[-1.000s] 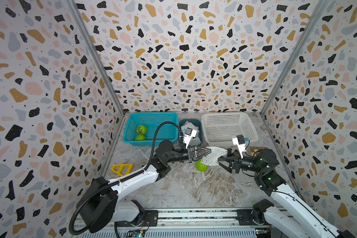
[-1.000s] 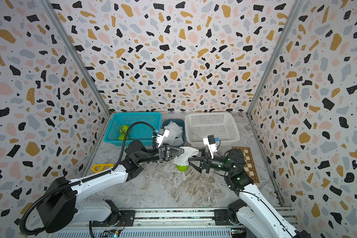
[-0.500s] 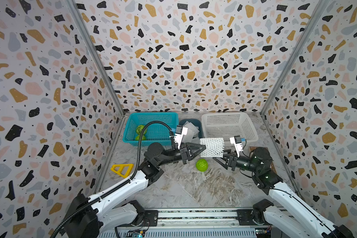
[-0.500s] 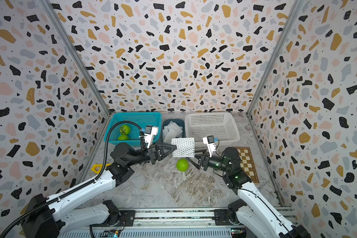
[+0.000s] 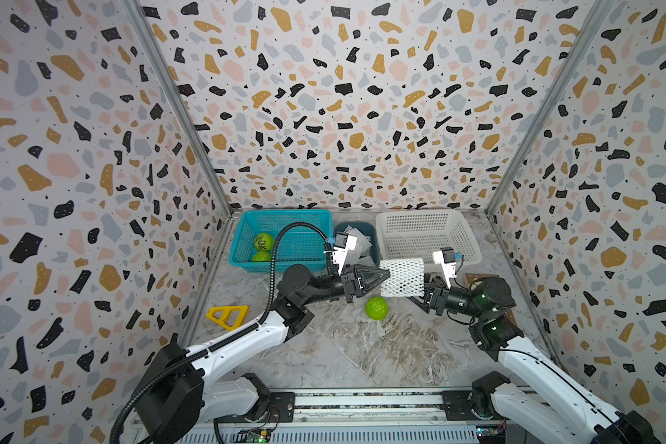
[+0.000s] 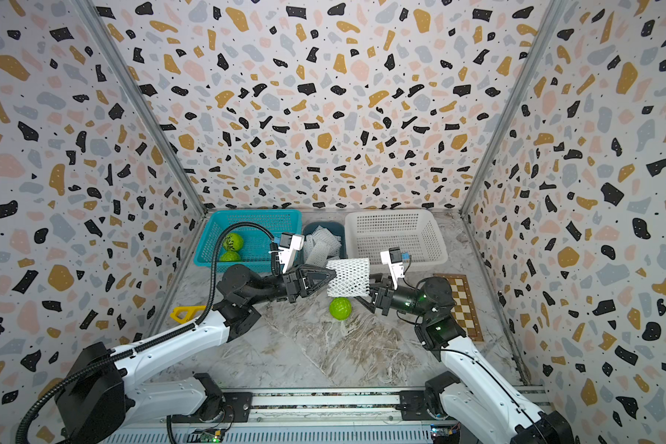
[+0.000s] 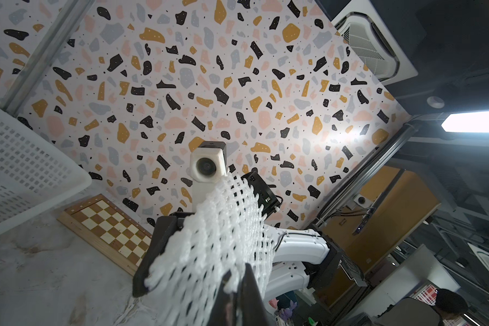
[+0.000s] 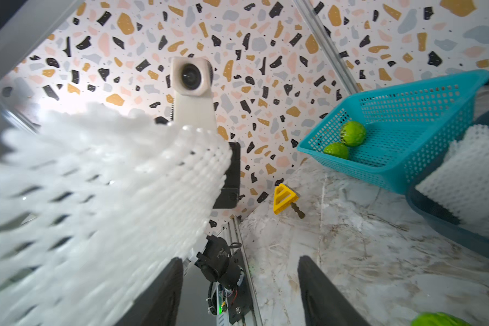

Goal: Sleeve custard apples in foam nets
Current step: Open the foam net.

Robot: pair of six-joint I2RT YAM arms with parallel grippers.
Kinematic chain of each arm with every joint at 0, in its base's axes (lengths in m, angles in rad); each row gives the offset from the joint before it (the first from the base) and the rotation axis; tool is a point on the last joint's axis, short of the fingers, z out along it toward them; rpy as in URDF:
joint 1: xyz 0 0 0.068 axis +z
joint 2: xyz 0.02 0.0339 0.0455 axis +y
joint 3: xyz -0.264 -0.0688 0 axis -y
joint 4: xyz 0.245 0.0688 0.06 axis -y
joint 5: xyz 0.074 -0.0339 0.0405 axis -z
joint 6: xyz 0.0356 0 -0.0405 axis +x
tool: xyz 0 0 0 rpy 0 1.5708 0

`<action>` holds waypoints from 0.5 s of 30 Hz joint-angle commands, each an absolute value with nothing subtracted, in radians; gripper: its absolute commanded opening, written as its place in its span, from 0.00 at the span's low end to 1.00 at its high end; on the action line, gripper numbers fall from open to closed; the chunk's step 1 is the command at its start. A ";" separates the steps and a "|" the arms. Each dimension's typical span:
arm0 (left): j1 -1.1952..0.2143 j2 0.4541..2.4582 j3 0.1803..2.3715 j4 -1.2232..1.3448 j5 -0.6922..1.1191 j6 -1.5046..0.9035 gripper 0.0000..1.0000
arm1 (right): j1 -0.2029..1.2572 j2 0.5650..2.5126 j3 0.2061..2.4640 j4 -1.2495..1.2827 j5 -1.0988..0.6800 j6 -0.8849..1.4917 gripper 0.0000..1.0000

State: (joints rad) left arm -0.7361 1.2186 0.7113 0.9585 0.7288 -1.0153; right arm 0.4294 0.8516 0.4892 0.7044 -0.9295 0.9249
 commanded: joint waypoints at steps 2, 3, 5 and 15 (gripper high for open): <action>-0.736 1.215 0.668 1.099 0.747 -1.022 0.00 | 0.432 0.847 0.504 0.926 -1.015 1.039 0.66; -0.735 1.216 0.661 1.117 0.747 -1.022 0.00 | 0.440 0.847 0.510 0.931 -1.021 1.040 0.66; -0.739 1.223 0.649 1.155 0.741 -1.027 0.00 | 0.470 0.850 0.534 0.891 -1.026 1.008 0.67; -0.765 1.288 0.605 1.410 0.682 -1.069 0.00 | 0.539 0.868 0.581 0.762 -0.978 0.893 0.75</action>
State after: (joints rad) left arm -0.7574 1.2781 0.6239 1.2373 0.7094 -1.0512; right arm 0.5365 0.8703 0.5438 0.7731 -0.9901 0.9257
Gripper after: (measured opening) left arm 0.047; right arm 0.745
